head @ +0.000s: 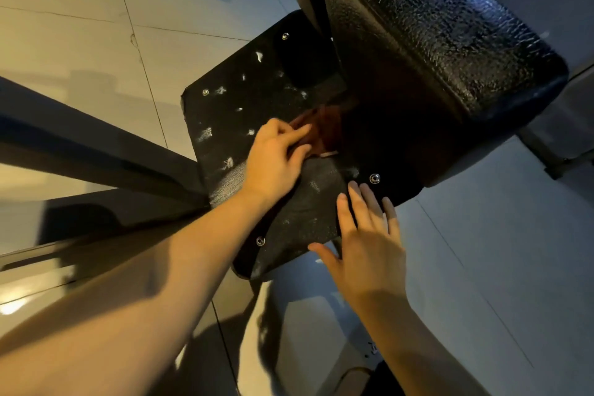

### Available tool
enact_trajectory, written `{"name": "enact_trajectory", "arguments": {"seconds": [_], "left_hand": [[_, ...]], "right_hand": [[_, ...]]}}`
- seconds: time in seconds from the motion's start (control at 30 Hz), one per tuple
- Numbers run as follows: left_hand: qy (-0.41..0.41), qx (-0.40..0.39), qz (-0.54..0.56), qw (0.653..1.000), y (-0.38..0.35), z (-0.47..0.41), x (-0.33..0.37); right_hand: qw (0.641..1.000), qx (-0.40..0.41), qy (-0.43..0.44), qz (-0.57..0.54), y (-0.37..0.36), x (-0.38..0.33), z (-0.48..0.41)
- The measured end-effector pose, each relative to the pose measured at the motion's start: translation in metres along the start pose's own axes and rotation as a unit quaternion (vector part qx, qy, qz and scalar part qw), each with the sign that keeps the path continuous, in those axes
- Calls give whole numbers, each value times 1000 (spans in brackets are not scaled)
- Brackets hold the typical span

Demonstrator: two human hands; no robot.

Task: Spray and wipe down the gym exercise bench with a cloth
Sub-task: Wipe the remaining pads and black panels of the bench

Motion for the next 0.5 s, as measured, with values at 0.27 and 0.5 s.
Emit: {"name": "enact_trajectory", "arguments": {"seconds": [0.27,0.5], "left_hand": [[279,69,-47,957,33,41,-86],[-22,-39,-12,999,-18,-1,44]], "right_hand": [[1000,-1,-16,-10,6,3,0],[997,5,-40,64,14,13,6]]}}
Point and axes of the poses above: each hand's wrist, its own z-axis away from the middle knuckle, its own y-axis out of the back of the hand, x = y × z, the point moved 4 cm from there along -z, towards the middle knuckle, and after that the axes turned 3 degrees about y, right-handed, at the moved point
